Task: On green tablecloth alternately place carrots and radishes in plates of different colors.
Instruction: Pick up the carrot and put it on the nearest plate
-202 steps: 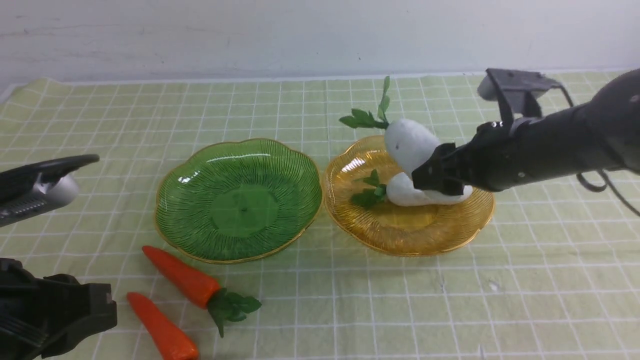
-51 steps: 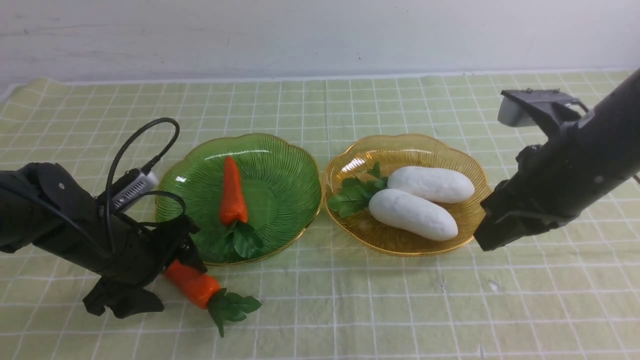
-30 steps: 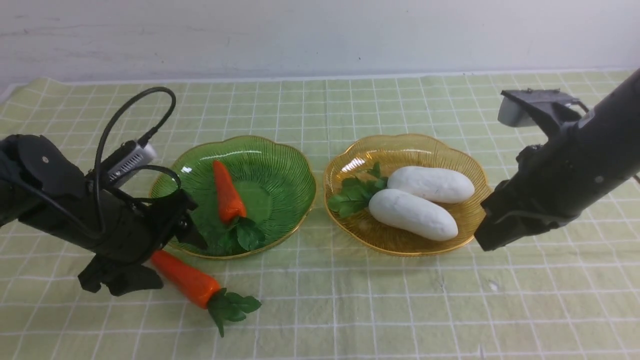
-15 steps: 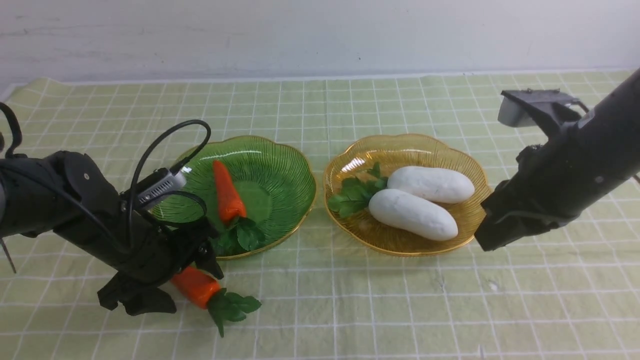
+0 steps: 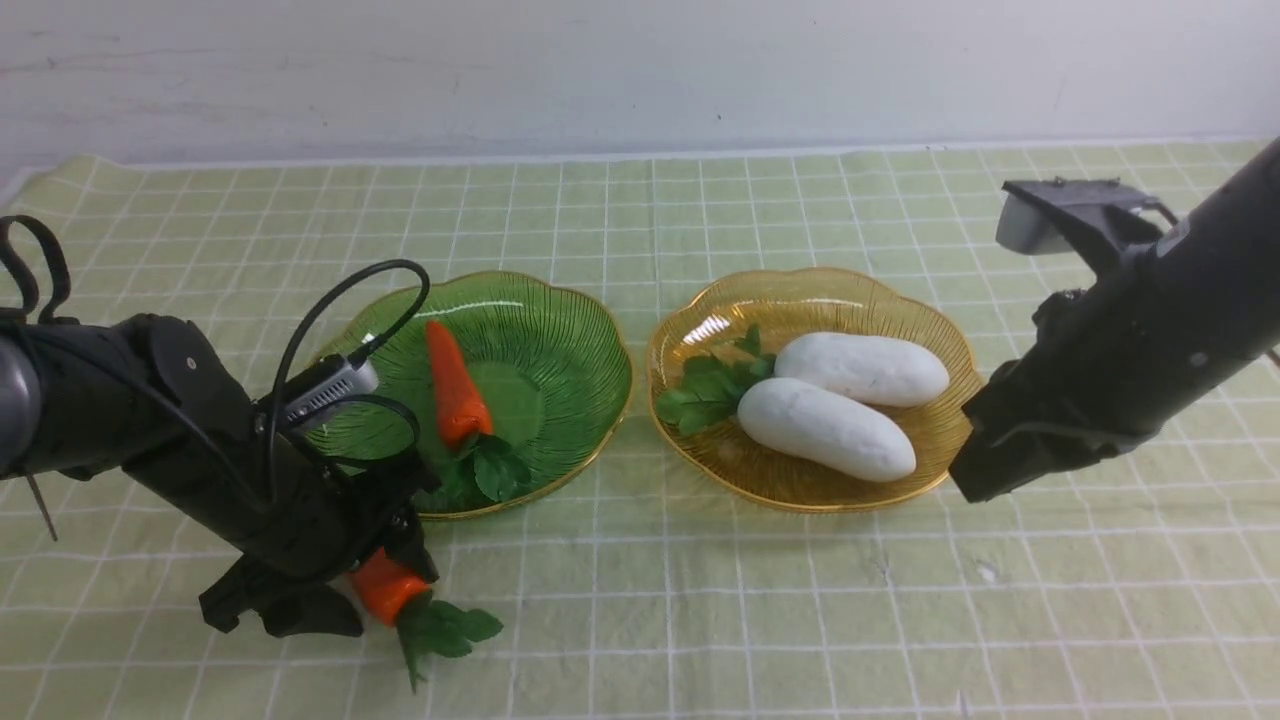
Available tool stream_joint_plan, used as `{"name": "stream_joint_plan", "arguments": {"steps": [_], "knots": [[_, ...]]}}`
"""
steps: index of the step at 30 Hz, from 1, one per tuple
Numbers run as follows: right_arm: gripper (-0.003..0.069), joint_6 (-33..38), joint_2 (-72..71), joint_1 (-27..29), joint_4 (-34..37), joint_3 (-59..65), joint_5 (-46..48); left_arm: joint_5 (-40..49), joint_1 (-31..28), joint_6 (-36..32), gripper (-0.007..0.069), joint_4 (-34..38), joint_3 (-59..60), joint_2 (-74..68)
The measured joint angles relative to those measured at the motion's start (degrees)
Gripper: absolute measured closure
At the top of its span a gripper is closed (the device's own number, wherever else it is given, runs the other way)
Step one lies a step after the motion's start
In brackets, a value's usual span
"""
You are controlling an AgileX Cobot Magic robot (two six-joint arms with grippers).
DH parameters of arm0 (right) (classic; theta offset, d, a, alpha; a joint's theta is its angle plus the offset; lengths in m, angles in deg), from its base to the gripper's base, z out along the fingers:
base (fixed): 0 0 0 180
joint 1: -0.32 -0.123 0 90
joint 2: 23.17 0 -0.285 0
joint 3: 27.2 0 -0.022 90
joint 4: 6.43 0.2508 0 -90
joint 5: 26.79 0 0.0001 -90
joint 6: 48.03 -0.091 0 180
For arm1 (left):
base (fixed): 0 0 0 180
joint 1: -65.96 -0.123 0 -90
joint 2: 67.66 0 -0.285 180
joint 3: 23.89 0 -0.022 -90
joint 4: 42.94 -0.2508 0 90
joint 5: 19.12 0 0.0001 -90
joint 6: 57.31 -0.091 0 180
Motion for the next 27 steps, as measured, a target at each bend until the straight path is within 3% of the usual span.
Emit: {"name": "stream_joint_plan", "arguments": {"steps": [3, 6, 11, 16, 27], "knots": [[0.0594, 0.0, 0.0, 0.0, 0.0, 0.0, 0.06, 1.72, 0.0, -0.25, 0.0289, -2.25, -0.33, -0.2], [0.0594, 0.0, 0.0, 0.0, 0.0, 0.0, 0.11, 4.36, 0.0, -0.18, 0.0295, -5.5, -0.72, 0.2], [0.0594, 0.0, 0.0, 0.0, 0.16, 0.0, 0.11, 21.05, -1.5, 2.15, 0.0295, -20.88, -0.68, 5.07], [0.0594, -0.12, 0.0, 0.0, 1.19, 0.0, 0.11, 28.6, -2.5, 5.14, 0.0295, -32.63, -3.64, 10.93], [0.0594, -0.12, -0.32, 0.0, 2.51, 0.25, 0.03, 19.14, -0.29, -0.2, 0.0295, -29.56, -22.14, 5.09]]}}
